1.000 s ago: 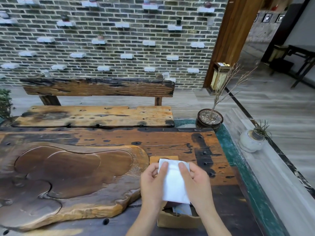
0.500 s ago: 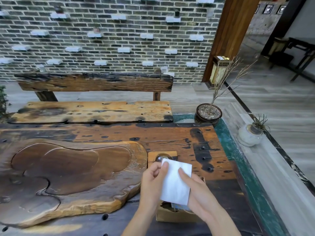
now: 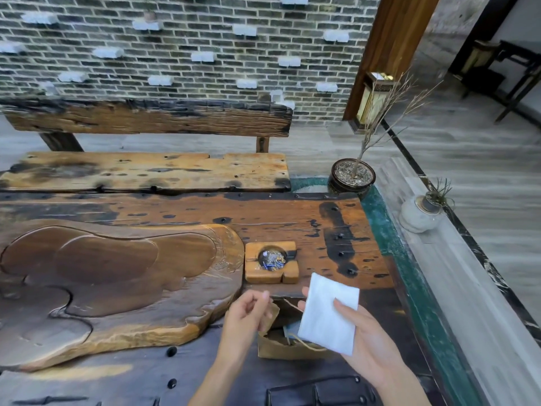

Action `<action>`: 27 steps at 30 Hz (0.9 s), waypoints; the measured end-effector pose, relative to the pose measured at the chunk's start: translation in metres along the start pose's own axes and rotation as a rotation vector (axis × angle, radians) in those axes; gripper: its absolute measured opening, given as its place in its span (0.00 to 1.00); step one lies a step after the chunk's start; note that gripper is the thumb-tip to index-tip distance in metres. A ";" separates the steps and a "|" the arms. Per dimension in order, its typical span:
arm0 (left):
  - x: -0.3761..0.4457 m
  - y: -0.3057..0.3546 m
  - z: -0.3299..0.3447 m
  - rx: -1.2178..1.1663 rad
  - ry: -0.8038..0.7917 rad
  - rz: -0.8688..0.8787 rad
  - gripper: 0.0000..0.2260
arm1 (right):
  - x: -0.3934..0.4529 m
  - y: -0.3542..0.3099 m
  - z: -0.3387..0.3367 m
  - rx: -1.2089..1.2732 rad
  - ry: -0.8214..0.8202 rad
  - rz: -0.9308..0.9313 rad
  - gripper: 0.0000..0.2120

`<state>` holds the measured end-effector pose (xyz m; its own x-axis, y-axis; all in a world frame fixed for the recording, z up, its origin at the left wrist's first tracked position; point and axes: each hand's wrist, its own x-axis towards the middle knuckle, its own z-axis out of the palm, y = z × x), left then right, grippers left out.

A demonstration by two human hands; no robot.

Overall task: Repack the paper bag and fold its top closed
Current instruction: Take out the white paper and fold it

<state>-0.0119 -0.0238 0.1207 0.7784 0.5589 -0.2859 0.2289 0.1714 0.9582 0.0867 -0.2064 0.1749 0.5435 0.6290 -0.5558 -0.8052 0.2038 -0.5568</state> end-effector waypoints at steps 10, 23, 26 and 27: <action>0.009 -0.052 0.007 0.534 -0.123 0.138 0.12 | -0.008 -0.026 -0.061 -0.109 0.180 0.034 0.19; 0.032 -0.064 0.023 0.754 -0.087 0.027 0.12 | 0.038 -0.018 -0.078 -0.541 0.268 0.226 0.14; 0.035 -0.065 0.021 0.732 -0.065 0.022 0.13 | 0.056 -0.009 -0.075 -0.623 0.307 0.247 0.12; 0.035 -0.064 0.020 0.723 -0.061 0.024 0.13 | 0.062 -0.005 -0.072 -0.648 0.314 0.249 0.12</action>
<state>0.0126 -0.0319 0.0493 0.8145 0.5059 -0.2839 0.5240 -0.4318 0.7341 0.1416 -0.2230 0.0991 0.4836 0.3361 -0.8082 -0.6654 -0.4587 -0.5889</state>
